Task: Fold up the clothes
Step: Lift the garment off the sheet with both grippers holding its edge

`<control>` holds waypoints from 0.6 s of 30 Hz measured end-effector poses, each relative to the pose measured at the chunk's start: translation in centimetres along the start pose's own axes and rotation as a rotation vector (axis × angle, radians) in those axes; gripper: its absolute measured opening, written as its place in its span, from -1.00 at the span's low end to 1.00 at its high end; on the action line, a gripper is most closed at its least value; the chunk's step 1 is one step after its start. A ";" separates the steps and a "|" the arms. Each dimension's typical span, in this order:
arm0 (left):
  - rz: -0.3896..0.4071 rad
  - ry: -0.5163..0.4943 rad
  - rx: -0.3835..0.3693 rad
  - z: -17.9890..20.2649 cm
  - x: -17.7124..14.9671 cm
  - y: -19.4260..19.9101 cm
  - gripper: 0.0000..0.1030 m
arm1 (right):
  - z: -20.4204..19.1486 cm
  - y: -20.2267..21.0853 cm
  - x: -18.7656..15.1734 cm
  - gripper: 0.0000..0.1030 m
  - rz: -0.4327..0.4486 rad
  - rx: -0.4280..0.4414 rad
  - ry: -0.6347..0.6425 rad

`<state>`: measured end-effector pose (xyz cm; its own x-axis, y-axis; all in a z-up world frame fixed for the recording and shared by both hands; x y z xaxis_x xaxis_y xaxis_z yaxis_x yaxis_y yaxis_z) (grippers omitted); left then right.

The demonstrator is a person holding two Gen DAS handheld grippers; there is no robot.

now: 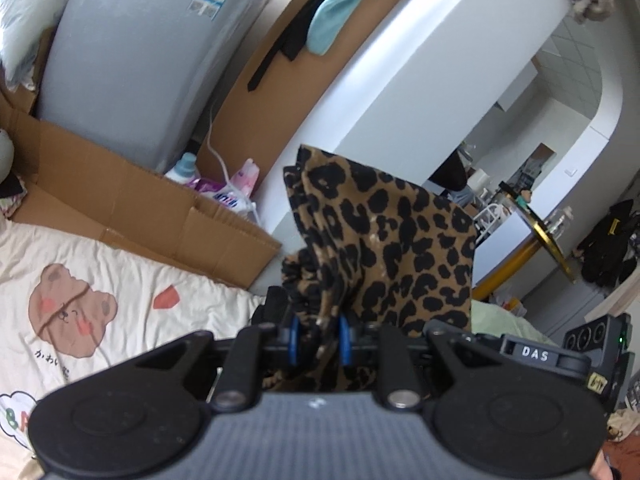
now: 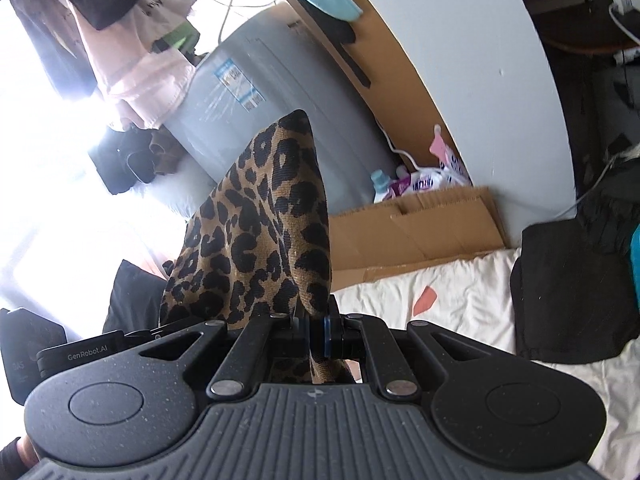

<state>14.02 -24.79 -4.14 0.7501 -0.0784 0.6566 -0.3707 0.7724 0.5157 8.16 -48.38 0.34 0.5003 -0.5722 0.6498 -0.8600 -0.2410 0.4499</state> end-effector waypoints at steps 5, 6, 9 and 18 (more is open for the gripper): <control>0.017 -0.005 0.003 2.4 0.9 1.6 -0.60 | -1.7 2.5 2.1 -0.91 0.033 0.002 0.019; 0.022 -0.006 0.001 2.8 1.1 1.9 -0.60 | -2.1 3.0 2.5 -0.91 0.038 0.002 0.027; 0.036 -0.014 -0.004 3.7 1.7 2.6 -0.60 | -3.3 4.3 3.8 -0.91 0.049 -0.001 0.054; 0.072 -0.018 -0.031 5.4 2.7 3.0 -0.60 | -6.3 6.8 7.4 -0.91 0.046 -0.037 0.144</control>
<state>11.96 -26.05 2.17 0.7121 -0.0335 0.7012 -0.4054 0.7958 0.4498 6.65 -49.31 12.11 0.4720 -0.4628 0.7504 -0.8794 -0.1865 0.4381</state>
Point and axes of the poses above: each gripper's, at about its wrist camera, not at the fingertips, and y roughly against the way its jaws point, z to its right, x to its top, the point moved 6 cm from there along -y, roughly the way its jaws point, and after that the axes turned 1 degree about x, right-handed, at the moved point
